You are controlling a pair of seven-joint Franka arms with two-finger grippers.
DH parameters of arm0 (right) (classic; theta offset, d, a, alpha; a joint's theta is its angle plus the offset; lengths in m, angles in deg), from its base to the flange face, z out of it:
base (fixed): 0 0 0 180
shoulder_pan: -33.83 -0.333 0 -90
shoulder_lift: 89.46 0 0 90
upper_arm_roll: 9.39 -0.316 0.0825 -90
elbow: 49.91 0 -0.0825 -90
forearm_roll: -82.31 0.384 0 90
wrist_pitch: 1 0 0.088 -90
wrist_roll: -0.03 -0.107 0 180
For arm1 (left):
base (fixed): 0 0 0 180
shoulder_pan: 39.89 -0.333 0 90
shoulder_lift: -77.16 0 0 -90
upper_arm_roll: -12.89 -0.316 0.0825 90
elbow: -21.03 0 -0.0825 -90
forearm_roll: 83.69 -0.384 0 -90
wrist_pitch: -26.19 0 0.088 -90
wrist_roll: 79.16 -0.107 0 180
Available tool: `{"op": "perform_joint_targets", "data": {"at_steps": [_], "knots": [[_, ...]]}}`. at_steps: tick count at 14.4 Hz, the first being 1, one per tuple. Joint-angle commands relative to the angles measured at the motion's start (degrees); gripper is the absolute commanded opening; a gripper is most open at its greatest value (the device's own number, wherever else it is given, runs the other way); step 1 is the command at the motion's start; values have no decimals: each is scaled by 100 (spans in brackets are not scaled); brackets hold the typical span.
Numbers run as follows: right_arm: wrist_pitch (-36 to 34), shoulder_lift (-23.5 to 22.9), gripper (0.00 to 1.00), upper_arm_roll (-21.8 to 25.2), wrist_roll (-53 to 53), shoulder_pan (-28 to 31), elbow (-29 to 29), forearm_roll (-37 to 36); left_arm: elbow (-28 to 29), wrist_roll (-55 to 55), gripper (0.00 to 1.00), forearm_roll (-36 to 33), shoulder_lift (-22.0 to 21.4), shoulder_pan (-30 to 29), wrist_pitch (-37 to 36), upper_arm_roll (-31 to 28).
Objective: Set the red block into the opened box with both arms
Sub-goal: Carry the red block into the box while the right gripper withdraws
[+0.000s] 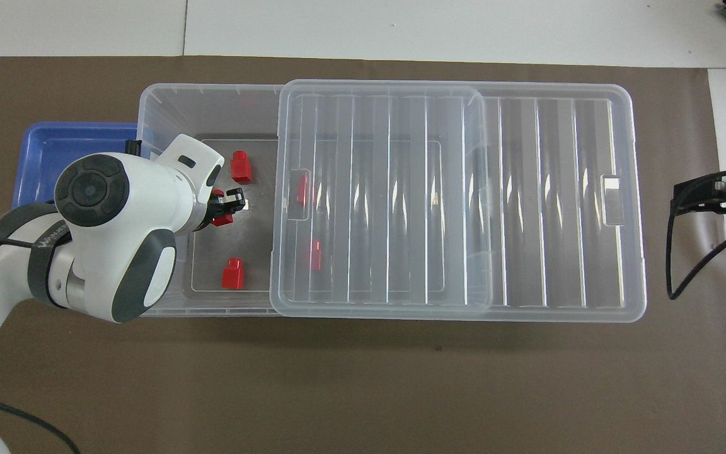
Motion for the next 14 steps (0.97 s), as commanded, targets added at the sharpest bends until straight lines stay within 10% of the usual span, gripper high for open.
{"op": "perform_joint_targets", "data": {"at_steps": [1,13,14], "knots": [[-105,-6,100,2,-168,55,56,121,62,16,0,-211,193,120,285,-55],[-289,64,100,11,-89,29,3,244,370,191,0,-212,739,120,1103,-64],[-263,55,100,20,-2,29,12,244,370,191,11,-220,747,120,1103,-64]]}}
